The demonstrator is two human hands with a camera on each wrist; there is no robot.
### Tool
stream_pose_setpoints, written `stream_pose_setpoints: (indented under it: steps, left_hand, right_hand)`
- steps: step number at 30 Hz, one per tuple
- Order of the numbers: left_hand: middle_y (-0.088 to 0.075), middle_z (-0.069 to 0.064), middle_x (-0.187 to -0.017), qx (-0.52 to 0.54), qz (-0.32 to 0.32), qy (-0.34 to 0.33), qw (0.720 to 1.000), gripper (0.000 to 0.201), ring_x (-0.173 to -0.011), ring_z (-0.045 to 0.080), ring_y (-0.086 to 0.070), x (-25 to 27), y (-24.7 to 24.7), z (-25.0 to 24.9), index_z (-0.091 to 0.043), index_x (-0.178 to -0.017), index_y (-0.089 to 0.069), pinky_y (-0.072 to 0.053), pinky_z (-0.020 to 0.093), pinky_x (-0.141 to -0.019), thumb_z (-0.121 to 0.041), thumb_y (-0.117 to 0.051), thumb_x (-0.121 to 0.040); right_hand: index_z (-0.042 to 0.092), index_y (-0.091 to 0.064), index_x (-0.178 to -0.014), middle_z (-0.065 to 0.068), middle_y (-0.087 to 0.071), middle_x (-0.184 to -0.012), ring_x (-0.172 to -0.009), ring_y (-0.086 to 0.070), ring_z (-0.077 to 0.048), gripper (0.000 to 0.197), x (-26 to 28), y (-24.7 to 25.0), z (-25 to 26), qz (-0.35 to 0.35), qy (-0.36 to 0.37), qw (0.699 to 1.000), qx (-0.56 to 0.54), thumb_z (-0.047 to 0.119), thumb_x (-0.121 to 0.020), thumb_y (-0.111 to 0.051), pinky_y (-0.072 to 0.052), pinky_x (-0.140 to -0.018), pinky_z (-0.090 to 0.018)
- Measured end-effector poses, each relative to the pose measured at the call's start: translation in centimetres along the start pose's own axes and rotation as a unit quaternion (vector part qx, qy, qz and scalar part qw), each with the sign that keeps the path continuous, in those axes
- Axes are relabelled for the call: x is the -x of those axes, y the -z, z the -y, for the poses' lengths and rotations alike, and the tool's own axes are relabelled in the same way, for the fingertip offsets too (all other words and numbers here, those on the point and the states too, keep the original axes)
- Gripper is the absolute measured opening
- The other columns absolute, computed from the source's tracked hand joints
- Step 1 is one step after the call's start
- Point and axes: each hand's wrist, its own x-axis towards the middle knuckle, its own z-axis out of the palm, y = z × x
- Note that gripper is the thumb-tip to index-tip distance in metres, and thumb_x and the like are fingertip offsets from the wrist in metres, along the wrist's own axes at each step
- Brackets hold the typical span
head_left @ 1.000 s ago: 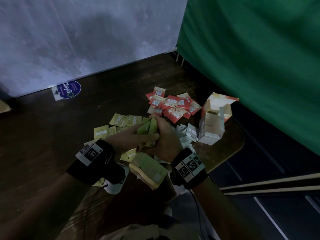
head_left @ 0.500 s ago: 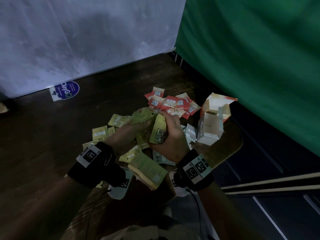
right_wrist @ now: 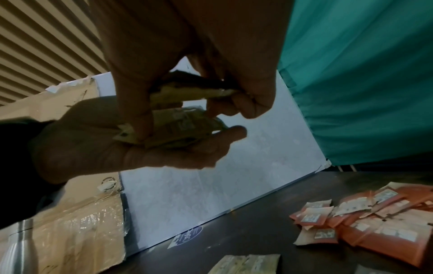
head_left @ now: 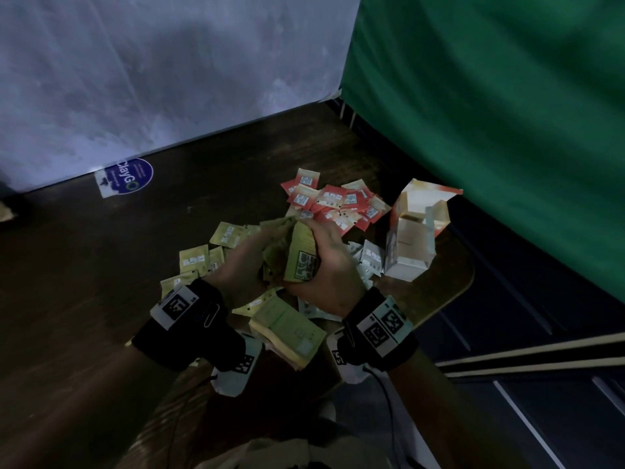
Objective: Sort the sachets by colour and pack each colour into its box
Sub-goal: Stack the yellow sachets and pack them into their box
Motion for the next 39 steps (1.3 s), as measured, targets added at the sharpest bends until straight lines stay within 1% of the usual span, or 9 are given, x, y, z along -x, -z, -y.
stream_pose_setpoints:
  steps: [6,14,19,23,29,32,34,36,39]
  left_hand:
    - [-0.069,0.007,-0.071,-0.044,0.058,0.051,0.996,0.032,-0.065,0.015,-0.068,0.9,0.0,0.1,-0.008,-0.076,-0.069,-0.055,0.024,-0.059,-0.014,-0.041,-0.091]
    - [-0.072,0.002,-0.095,-0.069,0.018,0.031,0.997,0.021,-0.081,0.011,-0.072,0.7,-1.1,1.0,-0.018,-0.104,-0.057,-0.058,0.023,-0.064,-0.024,-0.038,-0.099]
    - [-0.074,-0.001,-0.089,-0.082,0.024,0.047,0.995,0.023,-0.083,0.012,-0.071,0.8,-0.7,1.1,-0.017,-0.106,-0.059,-0.058,0.024,-0.071,-0.031,-0.046,-0.092]
    - [-0.069,0.007,-0.105,-0.096,0.035,0.069,0.992,0.044,-0.094,0.019,-0.068,0.7,0.0,1.8,-0.014,-0.110,-0.061,-0.053,0.031,-0.078,-0.047,-0.064,-0.080]
    - [-0.070,-0.001,-0.088,-0.118,0.014,0.068,0.991,0.045,-0.073,0.005,-0.070,0.9,-1.2,2.9,-0.019,-0.101,-0.057,-0.056,0.019,-0.063,-0.044,-0.020,-0.100]
    - [-0.069,-0.005,-0.096,-0.158,0.021,0.070,0.985,0.055,-0.088,0.005,-0.067,1.2,-1.4,3.1,-0.026,-0.099,-0.059,-0.053,0.024,-0.080,-0.053,-0.011,-0.095]
    - [-0.064,-0.011,-0.105,-0.250,0.057,0.078,0.963,0.057,-0.098,0.002,-0.060,1.1,-0.6,3.0,-0.033,-0.102,-0.058,-0.044,0.024,-0.089,-0.066,-0.012,-0.090]
    - [-0.058,-0.009,-0.122,-0.377,0.078,0.049,0.922,0.062,-0.110,0.005,-0.056,0.4,1.7,3.3,-0.035,-0.112,-0.056,-0.043,0.025,-0.094,-0.080,-0.037,-0.075]
    - [-0.033,-0.009,-0.146,-0.664,0.158,-0.002,0.731,0.072,-0.134,0.012,-0.034,-0.9,5.0,4.1,-0.039,-0.132,-0.040,-0.035,0.037,-0.108,-0.047,-0.069,-0.066]
  right_hand:
    - [0.012,-0.039,-0.140,-0.007,-0.037,-0.134,-0.123,-0.036,-0.015,0.104,-0.6,1.1,-0.1,0.089,-0.022,0.996,0.010,0.037,-0.052,-0.090,-0.039,-0.102,-0.031]
    - [0.010,-0.021,-0.148,-0.006,-0.028,-0.154,-0.142,-0.025,-0.019,0.129,0.0,-0.4,0.8,0.169,-0.050,0.984,0.019,0.040,-0.045,-0.092,-0.020,-0.116,-0.050]
    - [0.007,-0.048,-0.127,-0.008,-0.056,-0.124,-0.116,-0.051,-0.021,0.083,0.3,-0.2,0.9,0.127,-0.029,0.991,0.025,0.023,-0.054,-0.086,-0.038,-0.099,-0.057]
    - [0.002,-0.046,-0.129,-0.010,-0.055,-0.122,-0.113,-0.053,-0.024,0.085,0.4,0.3,1.1,0.159,-0.040,0.986,0.012,0.025,-0.054,-0.078,-0.042,-0.098,-0.052]
    - [0.005,-0.035,-0.133,-0.017,-0.051,-0.129,-0.125,-0.040,-0.030,0.087,2.8,-0.8,-0.5,0.183,-0.008,0.966,0.181,0.053,-0.063,-0.051,-0.029,-0.105,-0.065]
    - [0.037,-0.044,-0.124,-0.021,-0.052,-0.124,-0.122,-0.045,-0.039,0.057,3.4,-0.8,-0.2,0.154,-0.082,0.978,0.112,0.049,-0.069,-0.052,-0.034,-0.103,-0.063]
    - [0.052,-0.048,-0.109,-0.015,-0.056,-0.112,-0.112,-0.054,-0.038,0.043,3.6,-0.1,-0.1,0.109,-0.129,0.985,0.036,0.035,-0.073,-0.063,-0.043,-0.098,-0.055]
    - [0.029,-0.041,-0.119,-0.002,-0.057,-0.100,-0.094,-0.062,-0.007,0.057,4.2,1.3,-0.2,0.048,-0.199,0.978,-0.043,0.015,-0.072,-0.071,-0.053,-0.082,-0.028]
    - [0.004,-0.040,-0.122,-0.003,-0.058,-0.093,-0.070,-0.057,0.011,0.049,5.2,3.4,-1.3,0.046,-0.290,0.950,-0.109,0.004,-0.081,-0.067,-0.043,-0.058,-0.002]
